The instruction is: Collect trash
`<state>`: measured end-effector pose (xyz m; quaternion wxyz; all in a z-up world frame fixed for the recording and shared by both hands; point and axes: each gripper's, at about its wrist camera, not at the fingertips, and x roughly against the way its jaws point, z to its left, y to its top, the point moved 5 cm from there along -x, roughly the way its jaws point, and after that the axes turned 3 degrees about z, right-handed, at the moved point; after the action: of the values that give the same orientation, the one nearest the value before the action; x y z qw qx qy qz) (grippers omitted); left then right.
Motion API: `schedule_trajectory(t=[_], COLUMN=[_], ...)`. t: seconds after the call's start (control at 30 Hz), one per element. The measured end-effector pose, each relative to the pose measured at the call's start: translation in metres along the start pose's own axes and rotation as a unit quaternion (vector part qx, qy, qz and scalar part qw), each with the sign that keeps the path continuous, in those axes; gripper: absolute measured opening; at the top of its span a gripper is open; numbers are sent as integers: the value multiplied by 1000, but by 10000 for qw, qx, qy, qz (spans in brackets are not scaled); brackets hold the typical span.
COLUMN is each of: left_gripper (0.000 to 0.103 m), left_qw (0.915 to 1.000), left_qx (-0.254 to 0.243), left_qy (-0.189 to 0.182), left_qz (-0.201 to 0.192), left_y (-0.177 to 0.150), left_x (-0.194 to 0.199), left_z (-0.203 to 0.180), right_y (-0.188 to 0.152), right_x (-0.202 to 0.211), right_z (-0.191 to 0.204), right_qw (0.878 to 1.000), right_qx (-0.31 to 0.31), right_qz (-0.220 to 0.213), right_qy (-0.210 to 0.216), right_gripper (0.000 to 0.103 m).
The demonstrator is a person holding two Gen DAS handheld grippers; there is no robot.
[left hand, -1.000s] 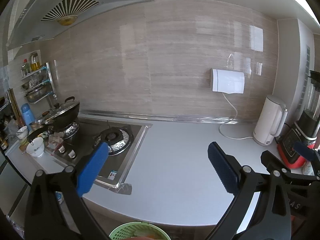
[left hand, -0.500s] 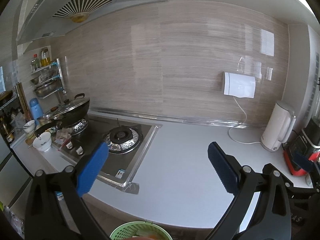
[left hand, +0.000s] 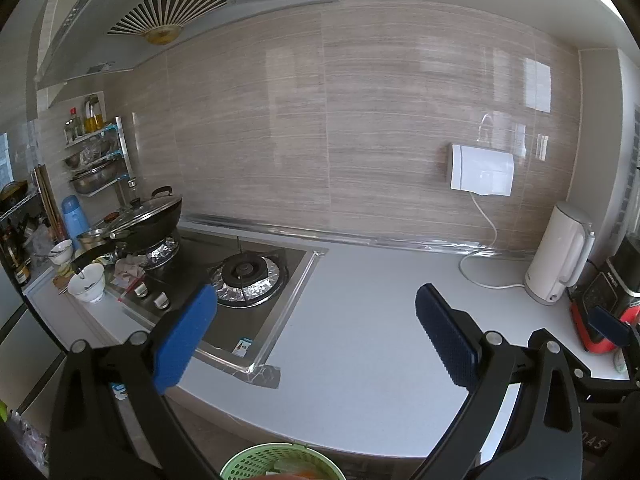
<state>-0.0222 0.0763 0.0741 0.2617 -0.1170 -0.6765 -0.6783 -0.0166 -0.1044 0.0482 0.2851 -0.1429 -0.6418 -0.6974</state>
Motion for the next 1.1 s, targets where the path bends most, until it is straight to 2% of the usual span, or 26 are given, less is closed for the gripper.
schedule_trajectory(t=[1.1], left_gripper=[95], left_qw=[9999], left_qx=[-123], left_qy=[-35], left_qz=[-28], left_y=[2], left_x=[0], left_z=[-1], right_y=[1], right_x=[-2], right_z=[-6], right_qw=[10000], right_qx=[6], right_qz=[17], right_qy=[8], right_gripper=[101])
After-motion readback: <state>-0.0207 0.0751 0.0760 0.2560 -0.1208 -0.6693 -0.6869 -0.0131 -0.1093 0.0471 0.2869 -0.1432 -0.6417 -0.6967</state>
